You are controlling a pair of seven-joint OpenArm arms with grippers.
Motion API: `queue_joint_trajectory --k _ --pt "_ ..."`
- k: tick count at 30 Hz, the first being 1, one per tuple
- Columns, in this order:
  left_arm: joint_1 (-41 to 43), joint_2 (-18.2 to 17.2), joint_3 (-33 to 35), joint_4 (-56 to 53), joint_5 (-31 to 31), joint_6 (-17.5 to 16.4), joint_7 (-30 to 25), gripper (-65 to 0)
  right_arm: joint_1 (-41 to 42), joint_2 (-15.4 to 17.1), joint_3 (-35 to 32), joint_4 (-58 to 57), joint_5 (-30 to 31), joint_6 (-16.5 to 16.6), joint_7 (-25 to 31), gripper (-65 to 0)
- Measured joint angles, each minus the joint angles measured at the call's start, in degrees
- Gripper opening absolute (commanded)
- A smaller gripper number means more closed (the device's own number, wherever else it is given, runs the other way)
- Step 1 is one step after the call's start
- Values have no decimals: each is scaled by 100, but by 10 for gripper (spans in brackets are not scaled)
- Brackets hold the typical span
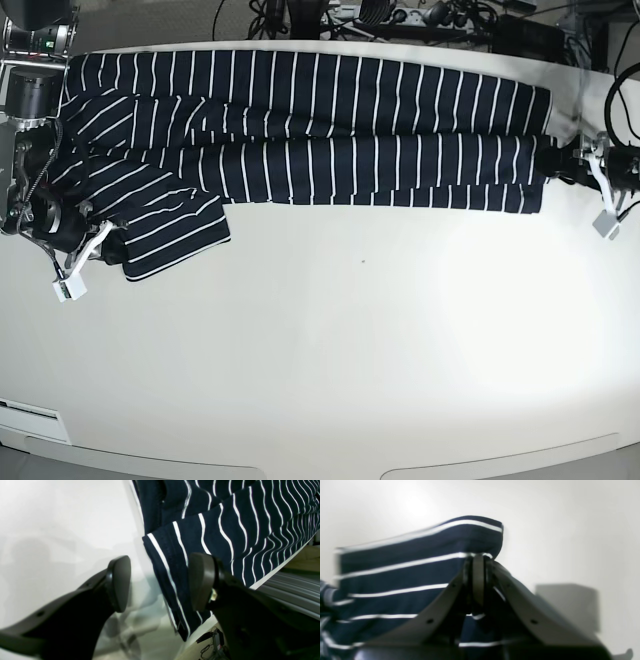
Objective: Fold the T-shirt properly
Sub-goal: 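Tuck the loose sleeve under with the right gripper toward the fold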
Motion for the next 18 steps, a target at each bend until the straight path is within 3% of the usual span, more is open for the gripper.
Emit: queue_joint_trajectory --k 8,10,18 --pt "0 2 0 -2 -22 2 -39 -266 44 476 0 439 3475 105 -2603 -650" --pt "2 2 0 -2 -24 2 -116 -266 50 590 0 605 3565 125 -3327 -650" --pt "9 13 0 -2 -203 2 -168 -266 -640 800 -13 1373 3530 127 -3285 -650"
